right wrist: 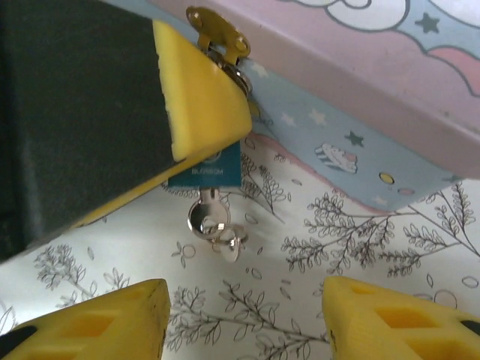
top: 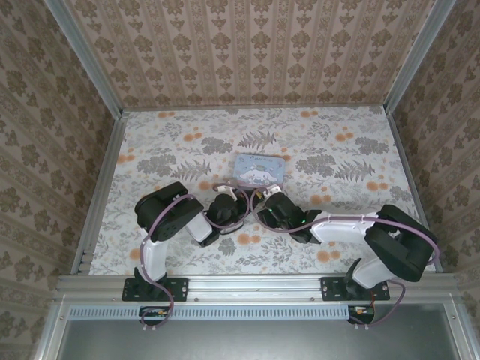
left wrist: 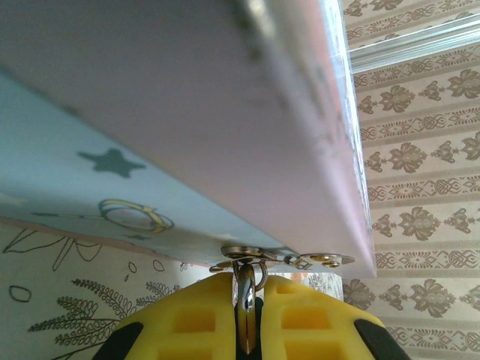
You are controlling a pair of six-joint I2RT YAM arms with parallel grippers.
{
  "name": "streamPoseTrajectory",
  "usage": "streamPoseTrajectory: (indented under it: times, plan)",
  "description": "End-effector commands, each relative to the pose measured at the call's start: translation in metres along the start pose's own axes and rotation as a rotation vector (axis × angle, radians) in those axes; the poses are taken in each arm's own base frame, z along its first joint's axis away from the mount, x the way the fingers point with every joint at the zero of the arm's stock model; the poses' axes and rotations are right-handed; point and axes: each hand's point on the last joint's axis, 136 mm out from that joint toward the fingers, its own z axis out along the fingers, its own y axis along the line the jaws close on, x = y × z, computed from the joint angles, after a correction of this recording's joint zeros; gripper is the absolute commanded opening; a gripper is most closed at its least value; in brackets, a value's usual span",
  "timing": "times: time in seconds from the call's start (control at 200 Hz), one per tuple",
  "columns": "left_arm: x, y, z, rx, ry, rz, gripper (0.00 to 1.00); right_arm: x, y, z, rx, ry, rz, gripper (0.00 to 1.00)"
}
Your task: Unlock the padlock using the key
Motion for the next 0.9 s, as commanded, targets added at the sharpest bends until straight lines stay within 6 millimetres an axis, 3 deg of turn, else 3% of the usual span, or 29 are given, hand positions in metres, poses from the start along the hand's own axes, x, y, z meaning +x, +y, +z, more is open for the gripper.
streamPoseTrajectory:
  times: [0.0, 0.3, 0.66, 0.78, 0.895]
  plan:
    - [0.004, 0.004, 0.001, -0.011, 0.023, -0.017, 0.0, -0.007, -0.004, 0.008, 0.047, -0.046, -0.022, 0.57]
    - [0.004, 0.004, 0.001, -0.01, 0.023, -0.02, 0.0, -0.009, -0.004, 0.026, 0.08, -0.04, 0.003, 0.52]
    - [0.006, 0.005, 0.0, -0.014, 0.026, -0.02, 0.0, -0.031, -0.008, 0.026, 0.078, -0.077, 0.049, 0.45]
    - [0.006, 0.006, 0.0, -0.016, 0.025, -0.022, 0.0, -0.032, -0.008, 0.028, 0.069, -0.07, 0.055, 0.32]
    - [0.007, 0.007, 0.0, -0.02, 0.026, -0.025, 0.0, -0.031, -0.004, 0.027, 0.035, -0.068, 0.062, 0.12]
